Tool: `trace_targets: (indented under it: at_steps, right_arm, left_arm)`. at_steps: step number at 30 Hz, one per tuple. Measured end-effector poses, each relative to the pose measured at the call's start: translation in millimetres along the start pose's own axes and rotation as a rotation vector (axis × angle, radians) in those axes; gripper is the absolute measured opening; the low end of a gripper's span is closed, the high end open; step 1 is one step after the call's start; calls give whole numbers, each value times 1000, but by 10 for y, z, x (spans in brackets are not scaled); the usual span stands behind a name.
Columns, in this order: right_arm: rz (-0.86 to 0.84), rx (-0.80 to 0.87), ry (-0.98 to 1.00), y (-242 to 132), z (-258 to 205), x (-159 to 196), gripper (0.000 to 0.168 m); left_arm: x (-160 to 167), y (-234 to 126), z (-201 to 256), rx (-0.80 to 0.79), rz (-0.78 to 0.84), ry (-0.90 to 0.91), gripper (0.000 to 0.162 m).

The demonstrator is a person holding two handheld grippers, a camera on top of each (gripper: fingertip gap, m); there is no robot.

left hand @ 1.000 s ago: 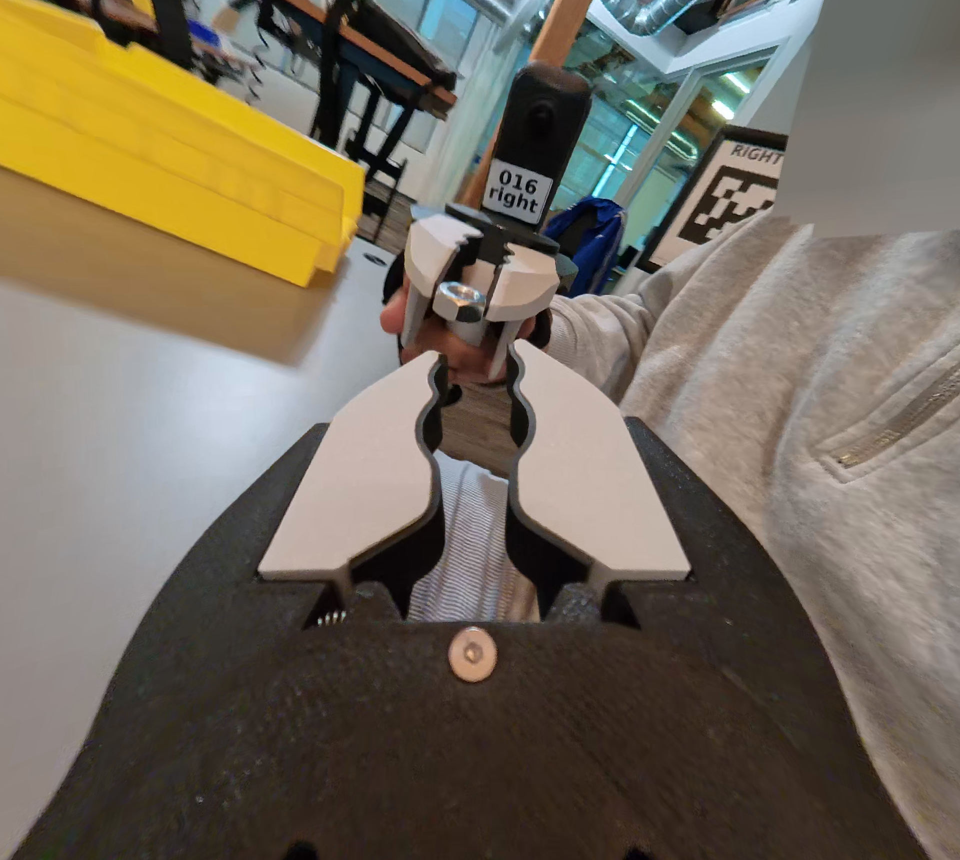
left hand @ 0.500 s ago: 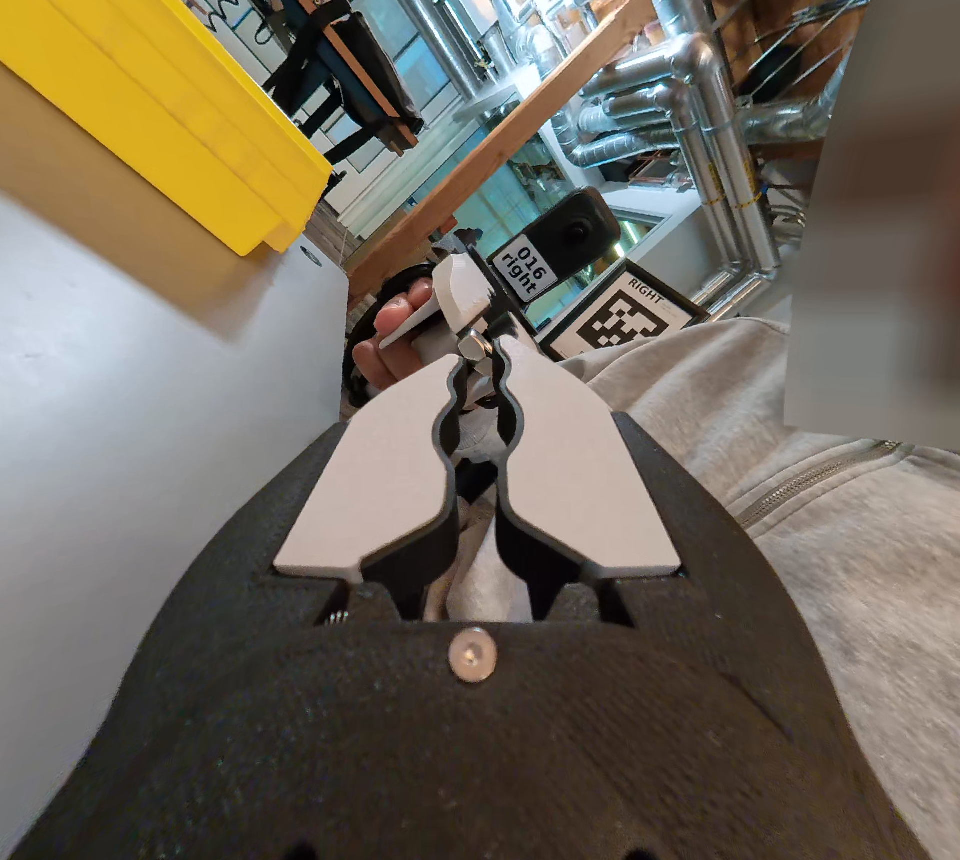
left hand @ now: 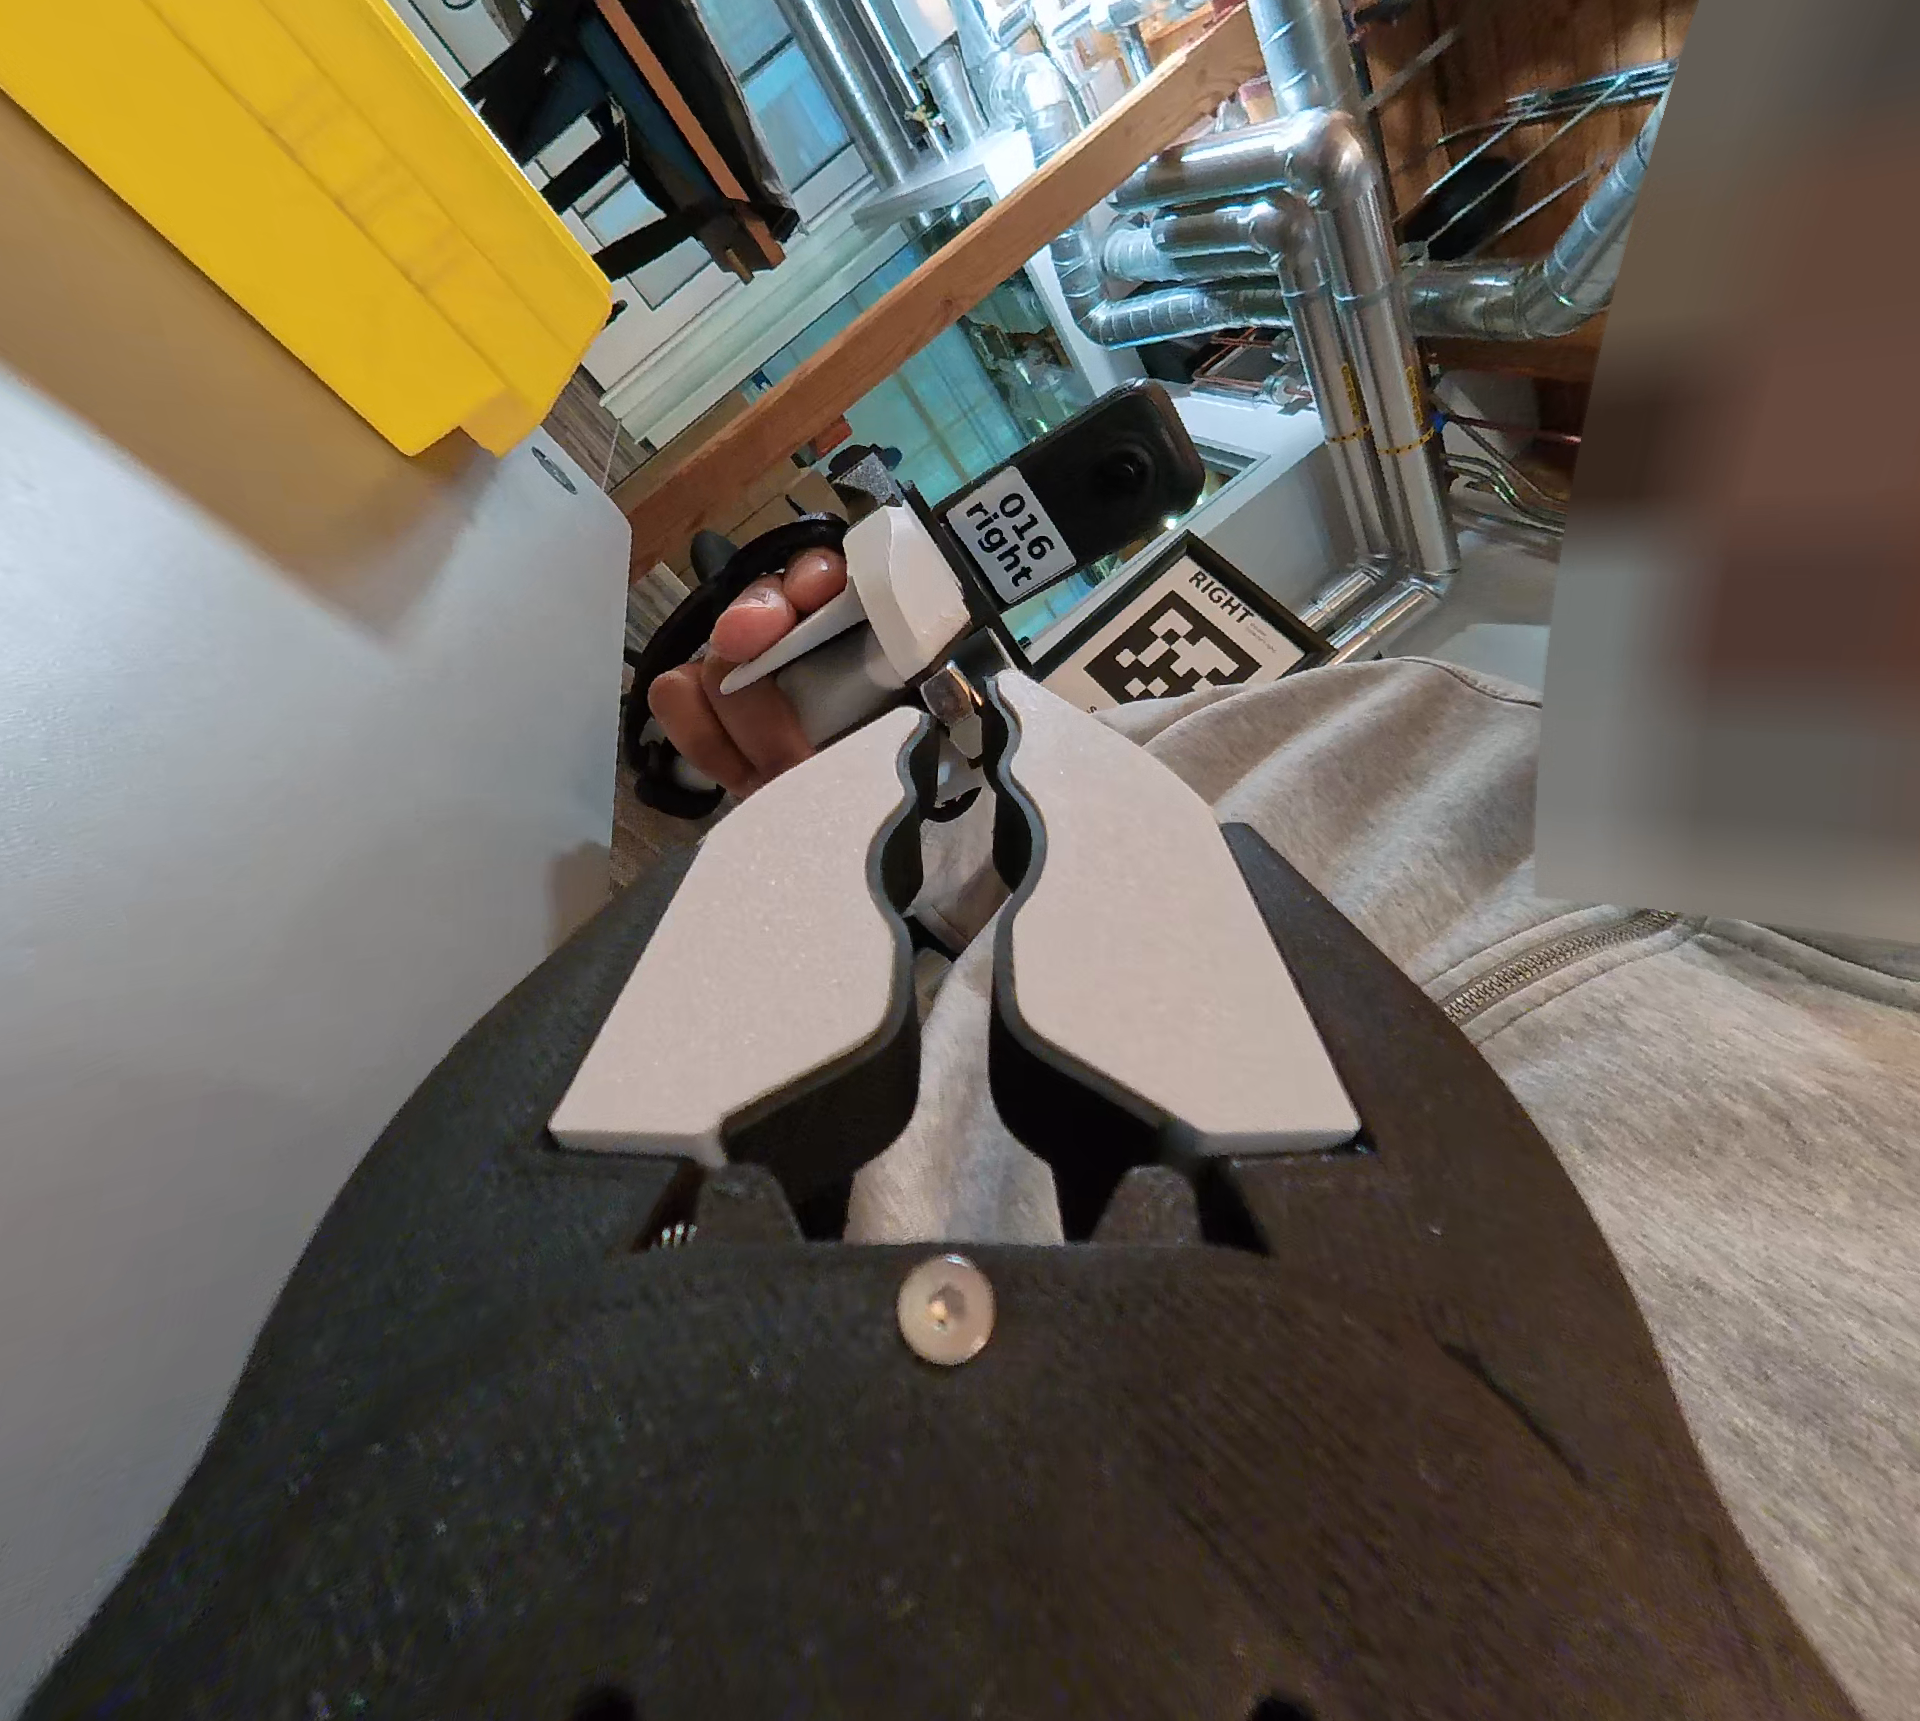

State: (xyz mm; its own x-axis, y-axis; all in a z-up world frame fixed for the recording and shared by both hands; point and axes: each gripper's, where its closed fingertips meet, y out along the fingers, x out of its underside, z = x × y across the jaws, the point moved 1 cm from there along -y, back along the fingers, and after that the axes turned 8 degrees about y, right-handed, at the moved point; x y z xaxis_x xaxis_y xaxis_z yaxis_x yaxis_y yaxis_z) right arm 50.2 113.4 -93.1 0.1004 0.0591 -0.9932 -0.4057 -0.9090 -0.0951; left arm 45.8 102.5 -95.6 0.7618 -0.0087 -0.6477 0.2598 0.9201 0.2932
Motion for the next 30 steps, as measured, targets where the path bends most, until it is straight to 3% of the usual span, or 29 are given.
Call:
trace_targets:
  at_steps: [11, 17, 23, 30]
  right_arm:
    - [5, -5, 21, -3, 6, -6, 17]
    - [63, -14, 107, -50, 60, -80, 17]
    - [80, -21, 165, -69, 108, -89, 18]
    - [59, -30, 159, -45, 75, -62, 18]
  left_arm:
    - [5, 6, -5, -8, 3, 15, 10]
    - [2, 17, 15, -11, 3, 60, 29]
    - [2, 16, 28, 1, 3, 63, 18]
    - [-1, 10, 19, 5, 6, 48, 18]
